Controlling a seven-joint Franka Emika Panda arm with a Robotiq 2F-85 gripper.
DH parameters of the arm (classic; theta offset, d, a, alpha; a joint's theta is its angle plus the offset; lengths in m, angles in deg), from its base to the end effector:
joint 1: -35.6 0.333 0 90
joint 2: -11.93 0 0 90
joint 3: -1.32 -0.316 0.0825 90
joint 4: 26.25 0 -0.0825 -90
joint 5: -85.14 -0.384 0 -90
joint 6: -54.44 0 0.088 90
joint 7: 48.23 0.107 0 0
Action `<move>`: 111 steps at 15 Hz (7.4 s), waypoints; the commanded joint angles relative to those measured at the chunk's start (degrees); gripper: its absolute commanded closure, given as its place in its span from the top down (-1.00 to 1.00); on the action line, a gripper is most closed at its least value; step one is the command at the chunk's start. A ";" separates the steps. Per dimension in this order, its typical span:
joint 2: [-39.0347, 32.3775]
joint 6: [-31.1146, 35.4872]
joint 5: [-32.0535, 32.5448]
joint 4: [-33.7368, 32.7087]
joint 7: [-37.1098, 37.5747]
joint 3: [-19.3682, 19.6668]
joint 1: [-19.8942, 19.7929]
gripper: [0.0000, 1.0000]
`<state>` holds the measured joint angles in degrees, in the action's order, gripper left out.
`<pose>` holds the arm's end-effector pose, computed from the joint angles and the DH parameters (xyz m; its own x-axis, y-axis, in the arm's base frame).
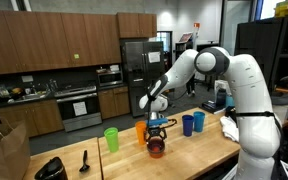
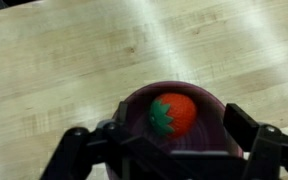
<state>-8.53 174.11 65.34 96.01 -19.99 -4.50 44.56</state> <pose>0.5058 0.1516 0.2151 0.7860 -0.3931 -0.4772 -0.4544 -0.8907 -0.0148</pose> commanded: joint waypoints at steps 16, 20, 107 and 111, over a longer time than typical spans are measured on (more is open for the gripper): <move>0.73 -2.00 -2.71 2.53 -1.23 0.94 -0.99 1.00; 0.40 -2.37 -2.68 2.42 -1.30 1.15 -0.98 0.77; 4.46 11.48 15.62 -13.99 21.41 1.18 0.98 1.00; 9.66 6.38 8.62 -7.25 11.70 -1.82 0.25 1.00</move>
<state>-4.98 183.51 78.73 81.36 -1.46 -4.73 45.79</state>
